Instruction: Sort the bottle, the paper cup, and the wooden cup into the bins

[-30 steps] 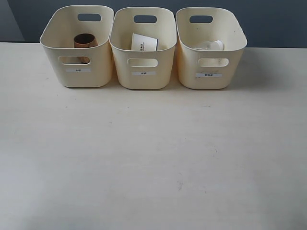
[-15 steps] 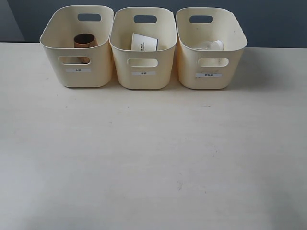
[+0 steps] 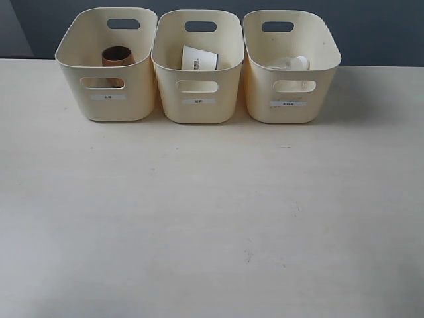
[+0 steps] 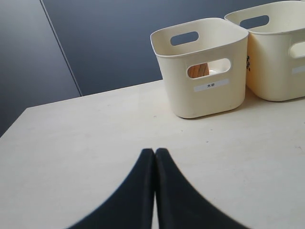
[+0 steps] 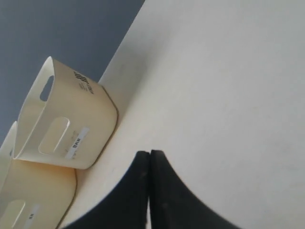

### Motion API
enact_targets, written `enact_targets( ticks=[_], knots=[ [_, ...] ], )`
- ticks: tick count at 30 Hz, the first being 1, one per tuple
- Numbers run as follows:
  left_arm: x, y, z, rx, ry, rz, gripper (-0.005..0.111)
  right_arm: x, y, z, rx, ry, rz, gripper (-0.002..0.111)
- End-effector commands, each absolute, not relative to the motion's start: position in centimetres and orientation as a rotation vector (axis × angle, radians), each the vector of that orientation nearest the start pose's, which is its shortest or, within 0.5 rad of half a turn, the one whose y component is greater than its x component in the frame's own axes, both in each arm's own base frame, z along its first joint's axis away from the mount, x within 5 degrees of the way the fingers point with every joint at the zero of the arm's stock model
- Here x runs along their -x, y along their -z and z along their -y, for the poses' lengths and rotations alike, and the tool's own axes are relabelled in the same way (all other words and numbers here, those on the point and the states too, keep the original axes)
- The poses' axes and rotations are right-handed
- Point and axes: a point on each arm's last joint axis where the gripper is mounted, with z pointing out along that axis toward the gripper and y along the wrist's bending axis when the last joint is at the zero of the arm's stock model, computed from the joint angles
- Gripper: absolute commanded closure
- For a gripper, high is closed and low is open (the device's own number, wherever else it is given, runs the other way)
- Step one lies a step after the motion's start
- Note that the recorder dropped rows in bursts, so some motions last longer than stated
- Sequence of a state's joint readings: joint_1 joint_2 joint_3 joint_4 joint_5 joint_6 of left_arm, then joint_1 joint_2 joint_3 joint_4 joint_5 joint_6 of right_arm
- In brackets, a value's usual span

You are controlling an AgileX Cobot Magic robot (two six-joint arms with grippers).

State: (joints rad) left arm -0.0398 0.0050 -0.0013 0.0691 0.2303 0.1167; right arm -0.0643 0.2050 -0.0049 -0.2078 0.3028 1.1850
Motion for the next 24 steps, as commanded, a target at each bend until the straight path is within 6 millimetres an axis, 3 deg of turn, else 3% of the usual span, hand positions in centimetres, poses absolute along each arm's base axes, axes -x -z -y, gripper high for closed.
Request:
enact_targets(
  ticks=[1, 12, 24],
  knots=[
    [-5.56, -19.29, 0.1, -0.181, -0.117, -1.698, 0.107, -6.36, -17.71, 0.9, -1.05, -0.574, -1.681, 0.108],
    [-5.56, -19.29, 0.1, -0.181, -0.117, -1.698, 0.107, -5.53, -18.55, 0.83, -0.987, -0.632, -1.558, 0.108],
    [-5.56, -19.28, 0.1, -0.181, -0.117, -1.7, 0.107, -5.4, -18.66, 0.82, -0.976, -0.639, -1.54, 0.108]
  ],
)
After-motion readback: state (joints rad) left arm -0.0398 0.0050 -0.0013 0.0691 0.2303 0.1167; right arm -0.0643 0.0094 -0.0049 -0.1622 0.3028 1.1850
